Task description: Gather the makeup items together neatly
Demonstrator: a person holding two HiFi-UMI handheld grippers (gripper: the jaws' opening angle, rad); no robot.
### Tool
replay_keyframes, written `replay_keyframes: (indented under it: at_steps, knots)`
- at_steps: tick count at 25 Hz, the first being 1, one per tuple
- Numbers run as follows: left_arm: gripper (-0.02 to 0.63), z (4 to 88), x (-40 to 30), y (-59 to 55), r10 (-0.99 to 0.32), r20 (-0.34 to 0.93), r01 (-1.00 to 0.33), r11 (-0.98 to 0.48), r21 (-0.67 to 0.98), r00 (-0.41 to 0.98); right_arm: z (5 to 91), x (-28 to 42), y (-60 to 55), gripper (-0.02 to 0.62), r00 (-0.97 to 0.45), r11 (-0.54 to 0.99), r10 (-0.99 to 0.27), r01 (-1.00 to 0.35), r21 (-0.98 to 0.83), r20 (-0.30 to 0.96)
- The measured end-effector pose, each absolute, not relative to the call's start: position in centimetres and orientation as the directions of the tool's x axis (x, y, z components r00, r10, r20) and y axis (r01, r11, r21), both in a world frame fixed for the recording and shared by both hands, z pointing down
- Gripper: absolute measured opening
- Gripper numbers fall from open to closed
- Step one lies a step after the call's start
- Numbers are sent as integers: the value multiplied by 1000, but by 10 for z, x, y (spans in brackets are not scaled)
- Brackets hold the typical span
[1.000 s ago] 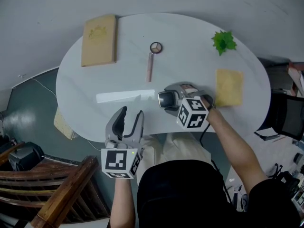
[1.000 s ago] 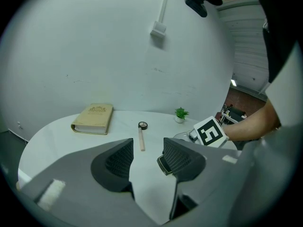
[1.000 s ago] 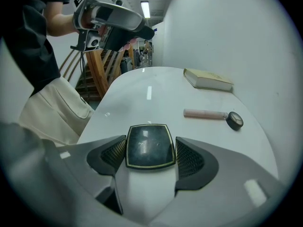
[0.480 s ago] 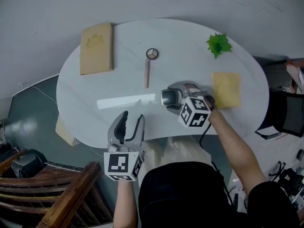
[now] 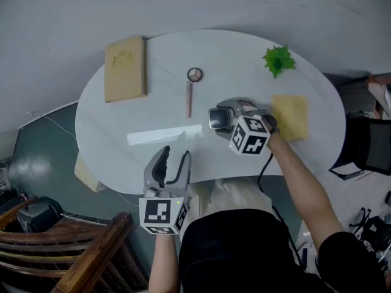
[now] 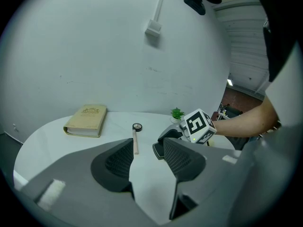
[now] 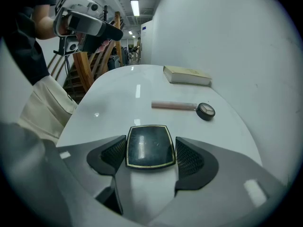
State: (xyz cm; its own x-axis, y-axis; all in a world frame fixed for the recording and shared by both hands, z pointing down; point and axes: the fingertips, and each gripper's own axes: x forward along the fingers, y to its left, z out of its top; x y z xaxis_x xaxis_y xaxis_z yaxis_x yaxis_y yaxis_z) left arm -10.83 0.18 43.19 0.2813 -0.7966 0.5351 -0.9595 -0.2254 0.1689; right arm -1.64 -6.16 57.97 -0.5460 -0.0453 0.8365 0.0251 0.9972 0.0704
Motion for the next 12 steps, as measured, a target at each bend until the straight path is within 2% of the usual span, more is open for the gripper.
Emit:
replay_keyframes:
  at_steps: [12]
  knots:
    - [196, 431, -112, 5, -802, 534, -963, -211, 169, 269, 582, -24, -80, 333, -556, 998, -12, 49, 47, 831]
